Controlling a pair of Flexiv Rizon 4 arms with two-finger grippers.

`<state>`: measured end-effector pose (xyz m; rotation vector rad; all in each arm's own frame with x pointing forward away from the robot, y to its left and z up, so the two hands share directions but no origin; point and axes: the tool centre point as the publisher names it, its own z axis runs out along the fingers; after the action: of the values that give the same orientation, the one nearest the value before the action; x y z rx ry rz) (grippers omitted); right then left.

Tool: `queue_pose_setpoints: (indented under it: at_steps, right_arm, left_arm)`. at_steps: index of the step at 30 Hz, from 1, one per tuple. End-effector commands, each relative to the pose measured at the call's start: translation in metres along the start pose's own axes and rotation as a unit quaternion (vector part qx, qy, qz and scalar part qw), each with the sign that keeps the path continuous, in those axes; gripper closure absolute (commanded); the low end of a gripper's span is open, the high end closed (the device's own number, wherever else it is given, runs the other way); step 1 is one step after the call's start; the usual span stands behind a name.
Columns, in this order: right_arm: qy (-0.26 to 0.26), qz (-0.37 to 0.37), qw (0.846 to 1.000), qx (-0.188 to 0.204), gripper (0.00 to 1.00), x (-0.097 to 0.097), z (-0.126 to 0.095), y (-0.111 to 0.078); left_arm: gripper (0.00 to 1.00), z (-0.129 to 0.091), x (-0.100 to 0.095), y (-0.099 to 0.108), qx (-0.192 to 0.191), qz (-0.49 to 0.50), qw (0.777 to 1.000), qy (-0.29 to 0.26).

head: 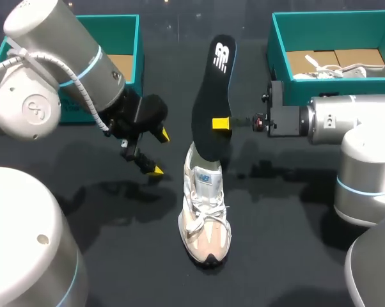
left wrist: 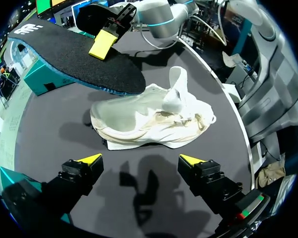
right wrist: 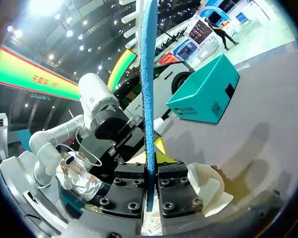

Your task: Take the shoe out of the shoebox, open the shoe tongue, remove and reinsert the insole, then place the shoe into the shoebox

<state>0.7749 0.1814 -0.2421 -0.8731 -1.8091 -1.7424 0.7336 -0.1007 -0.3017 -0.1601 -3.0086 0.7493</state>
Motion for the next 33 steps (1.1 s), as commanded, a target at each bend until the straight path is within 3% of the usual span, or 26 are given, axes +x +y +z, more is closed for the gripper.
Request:
queue_pose_setpoints:
  at_steps: [1,8,11,18,33]
  right_arm:
    - [0.005,-0.006,1.000,-0.016,1.00,-0.005,0.006,-0.003]
    - [0.005,-0.006,1.000,-0.016,1.00,-0.005,0.006,-0.003]
    - [0.005,-0.006,1.000,-0.016,1.00,-0.005,0.006,-0.003]
    - [0.024,0.009,0.999,-0.025,1.00,-0.024,0.005,-0.007]
    - [0.051,-0.038,0.997,-0.038,1.00,-0.040,0.010,-0.007]
  left_arm:
    - [0.00,0.007,-0.002,-0.002,-0.001,0.000,1.000,0.000]
    - [0.00,0.007,-0.002,-0.002,-0.001,0.000,1.000,0.000]
    - [0.00,0.019,-0.013,-0.006,-0.004,-0.001,1.000,-0.005]
    - [0.00,0.030,-0.027,-0.004,-0.007,0.007,1.000,-0.020]
    - [0.00,0.042,-0.027,0.000,0.006,0.014,1.000,0.004]
